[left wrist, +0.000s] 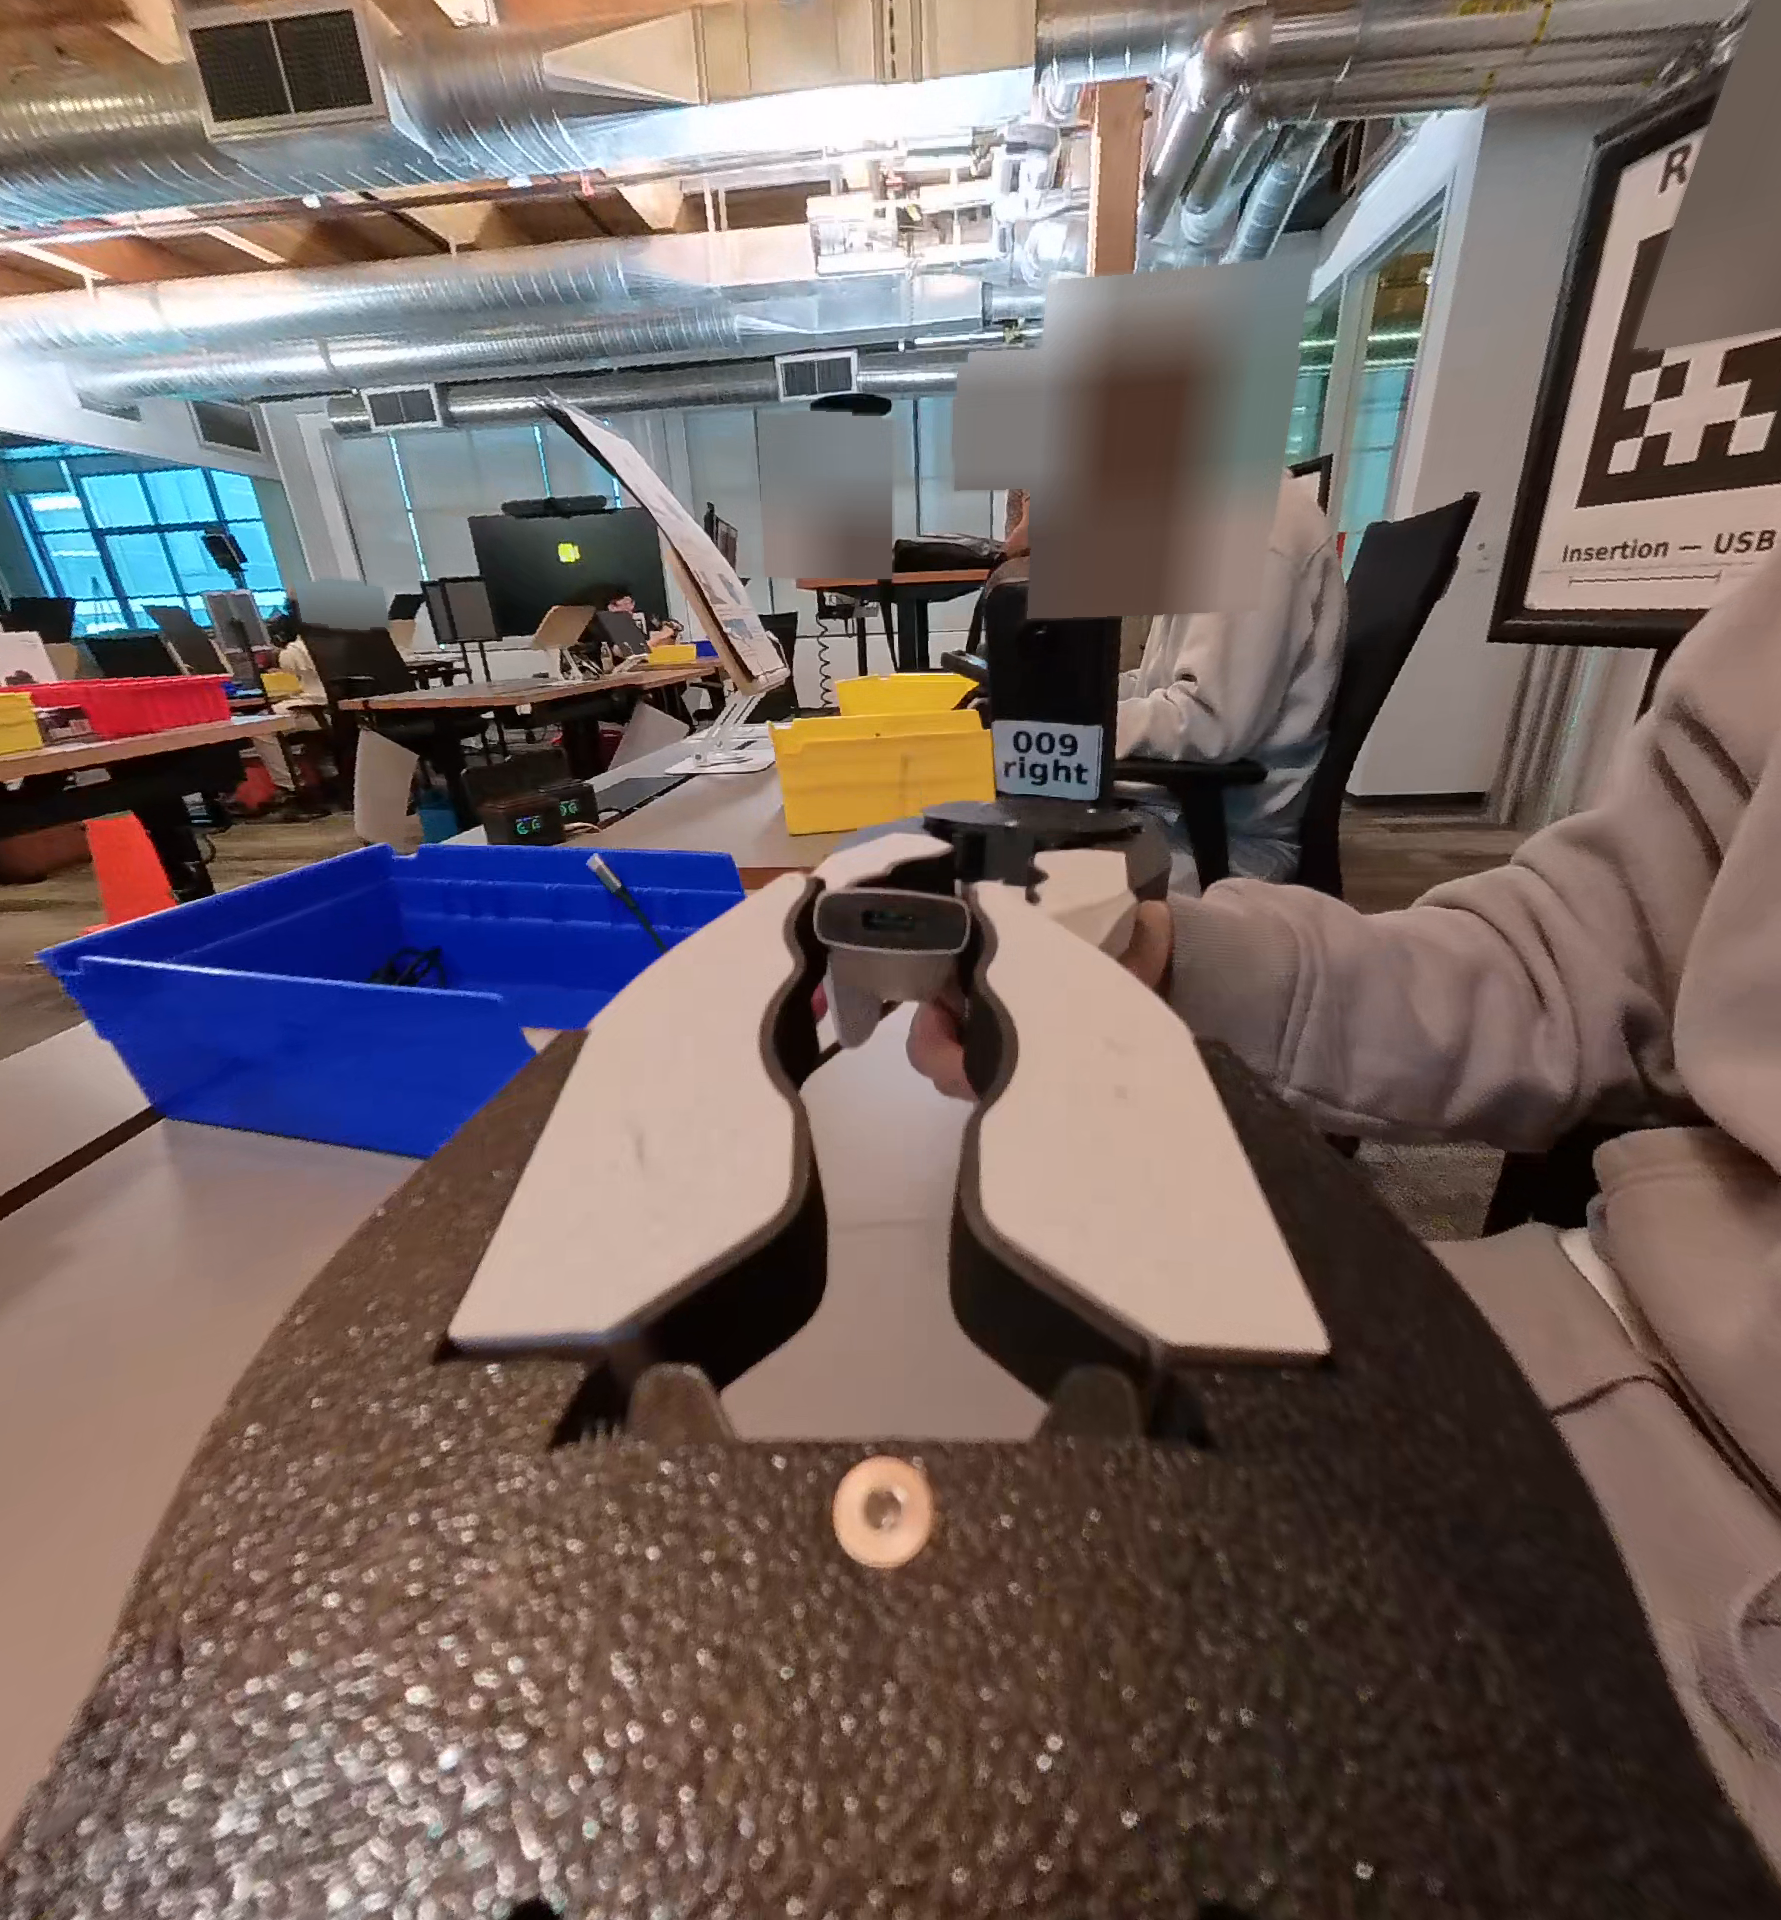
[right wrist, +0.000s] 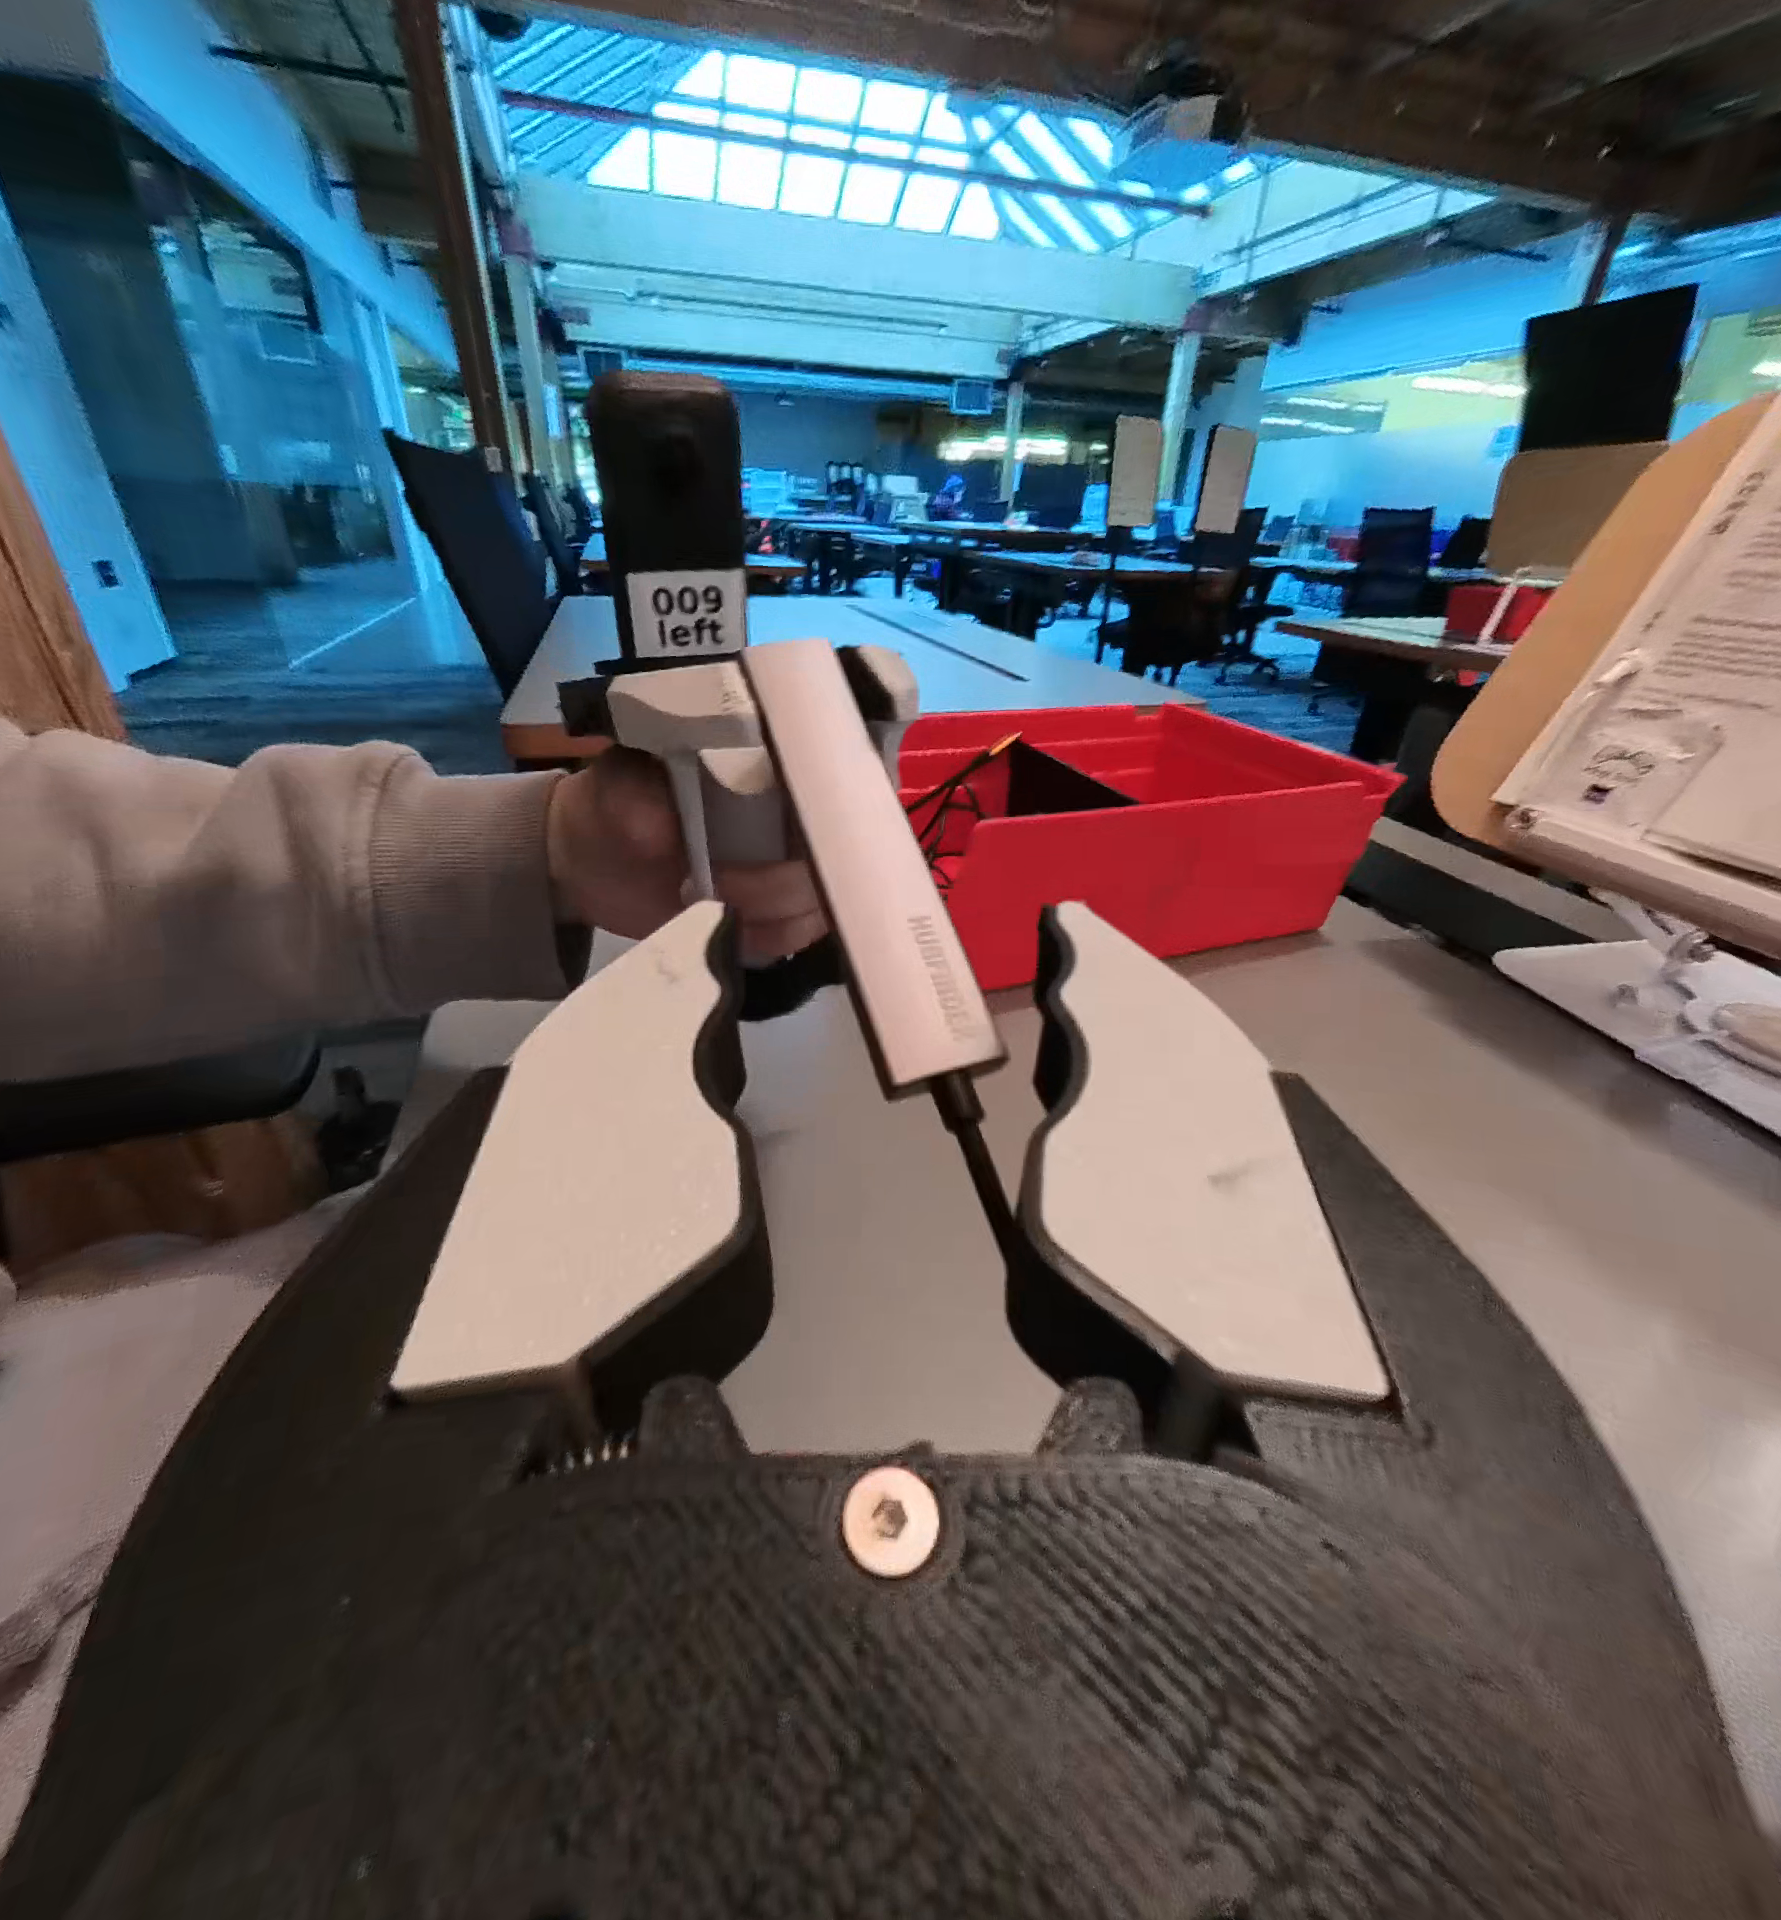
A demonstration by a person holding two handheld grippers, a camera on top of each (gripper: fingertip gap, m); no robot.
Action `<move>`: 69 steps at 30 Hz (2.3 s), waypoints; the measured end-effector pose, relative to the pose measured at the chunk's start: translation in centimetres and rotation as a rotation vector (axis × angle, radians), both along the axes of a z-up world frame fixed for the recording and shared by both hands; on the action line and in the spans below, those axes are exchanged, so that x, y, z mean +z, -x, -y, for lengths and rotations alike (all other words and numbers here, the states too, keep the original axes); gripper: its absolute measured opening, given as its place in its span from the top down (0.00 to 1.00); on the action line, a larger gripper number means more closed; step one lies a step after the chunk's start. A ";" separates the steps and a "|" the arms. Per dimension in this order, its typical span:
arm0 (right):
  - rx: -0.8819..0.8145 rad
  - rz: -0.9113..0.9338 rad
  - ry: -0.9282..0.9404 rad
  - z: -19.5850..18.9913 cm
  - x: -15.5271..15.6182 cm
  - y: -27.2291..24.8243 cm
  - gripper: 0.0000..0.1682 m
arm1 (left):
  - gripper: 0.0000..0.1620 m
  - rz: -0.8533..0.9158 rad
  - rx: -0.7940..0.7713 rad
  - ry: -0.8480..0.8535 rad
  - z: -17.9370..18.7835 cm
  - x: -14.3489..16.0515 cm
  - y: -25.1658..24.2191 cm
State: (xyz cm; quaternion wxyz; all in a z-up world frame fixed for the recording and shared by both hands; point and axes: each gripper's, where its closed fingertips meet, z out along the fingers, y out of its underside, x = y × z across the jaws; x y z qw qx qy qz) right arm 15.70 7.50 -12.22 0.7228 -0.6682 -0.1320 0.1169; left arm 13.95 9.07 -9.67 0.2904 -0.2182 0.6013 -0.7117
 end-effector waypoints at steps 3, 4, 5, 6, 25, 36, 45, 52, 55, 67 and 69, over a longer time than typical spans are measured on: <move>0.003 0.022 0.039 -0.4 -1.4 0.0 0.72 | 0.85 0.012 -0.030 0.013 0.8 0.1 -0.4; 0.005 0.013 0.025 -0.3 -1.3 -0.1 0.76 | 0.85 0.017 -0.038 0.015 1.0 0.2 -0.5; 0.006 -0.008 -0.005 -0.2 -0.9 -0.3 0.79 | 0.85 0.021 -0.045 0.019 1.0 0.2 -0.5; 0.011 -0.031 -0.038 0.1 -0.5 -0.5 0.82 | 0.85 0.024 -0.048 0.025 0.9 0.3 -0.5; -0.261 0.212 -0.038 -0.5 -2.5 -4.0 0.85 | 0.60 -0.587 0.128 0.358 -2.5 -6.0 -3.2; -0.315 0.430 -0.063 -1.3 -3.8 -2.4 0.85 | 0.94 -0.855 -0.098 0.893 -1.2 -5.9 -3.8; -0.331 0.288 -0.139 0.2 -2.9 -2.7 0.85 | 0.95 -0.911 -0.213 1.070 0.1 -6.4 -5.0; -0.370 0.224 -0.066 1.3 -3.9 -3.7 0.85 | 0.95 -0.975 -0.205 0.965 1.5 -6.3 -6.0; -0.386 0.223 -0.056 1.6 -4.3 -4.0 0.86 | 0.95 -1.000 -0.185 0.931 1.8 -6.4 -6.4; -0.527 0.140 -0.032 1.4 -4.8 -5.4 0.85 | 0.85 -0.834 0.144 0.648 -0.2 -6.4 -7.4; -0.582 0.099 -0.037 1.9 -4.7 -6.7 0.85 | 0.85 -0.708 0.279 0.487 -1.6 -5.6 -6.8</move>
